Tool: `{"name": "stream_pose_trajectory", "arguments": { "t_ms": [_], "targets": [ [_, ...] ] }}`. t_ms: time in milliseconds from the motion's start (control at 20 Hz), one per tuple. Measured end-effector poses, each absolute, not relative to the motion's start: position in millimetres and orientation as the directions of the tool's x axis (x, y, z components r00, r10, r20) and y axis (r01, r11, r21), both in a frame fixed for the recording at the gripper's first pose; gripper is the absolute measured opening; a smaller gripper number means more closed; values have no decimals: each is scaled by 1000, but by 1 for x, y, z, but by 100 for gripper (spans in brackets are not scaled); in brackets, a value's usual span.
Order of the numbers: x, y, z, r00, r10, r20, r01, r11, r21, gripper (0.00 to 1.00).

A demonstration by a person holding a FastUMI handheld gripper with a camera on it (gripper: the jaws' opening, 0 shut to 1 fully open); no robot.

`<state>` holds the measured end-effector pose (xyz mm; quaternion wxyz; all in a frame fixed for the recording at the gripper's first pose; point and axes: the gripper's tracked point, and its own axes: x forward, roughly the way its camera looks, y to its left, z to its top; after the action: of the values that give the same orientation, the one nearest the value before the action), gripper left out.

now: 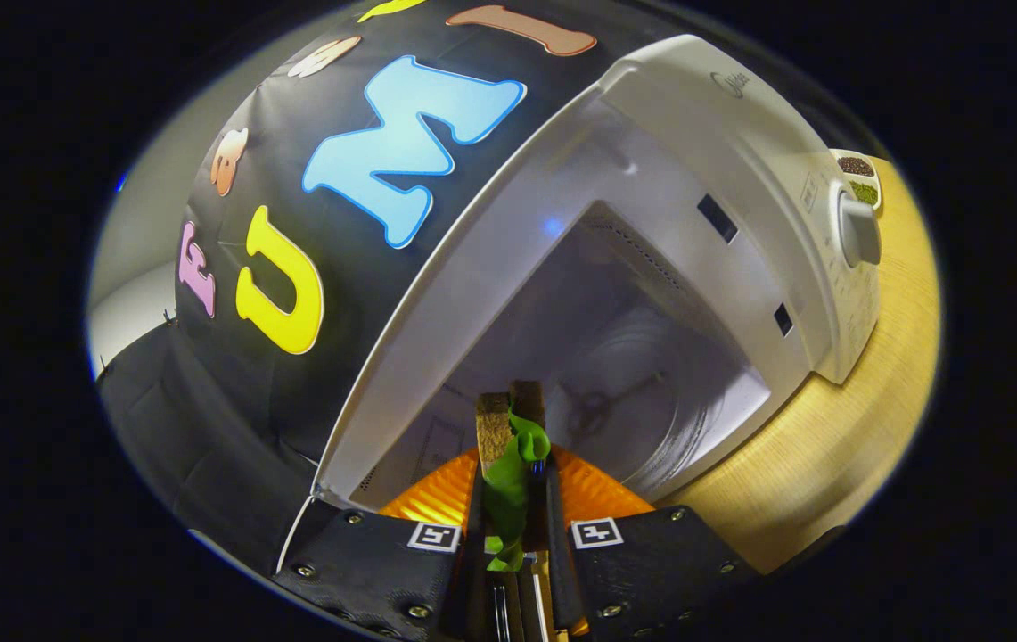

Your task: Open the microwave, put the food inside, and close the microwave door.

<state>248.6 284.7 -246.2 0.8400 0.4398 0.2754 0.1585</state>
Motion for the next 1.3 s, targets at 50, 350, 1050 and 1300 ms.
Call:
{"name": "stream_pose_trajectory", "arguments": {
  "t_ms": [50,350,1050,1300],
  "targets": [
    [253,286,-253,801,497,-334,-24,583,812,31],
    [269,283,-275,824,422,-377,-4,671,742,34],
    [223,234,-222,901,271,-339,-123,908,400,97],
    [159,236,-175,896,331,-295,-228,915,334,97]
  ]
}}
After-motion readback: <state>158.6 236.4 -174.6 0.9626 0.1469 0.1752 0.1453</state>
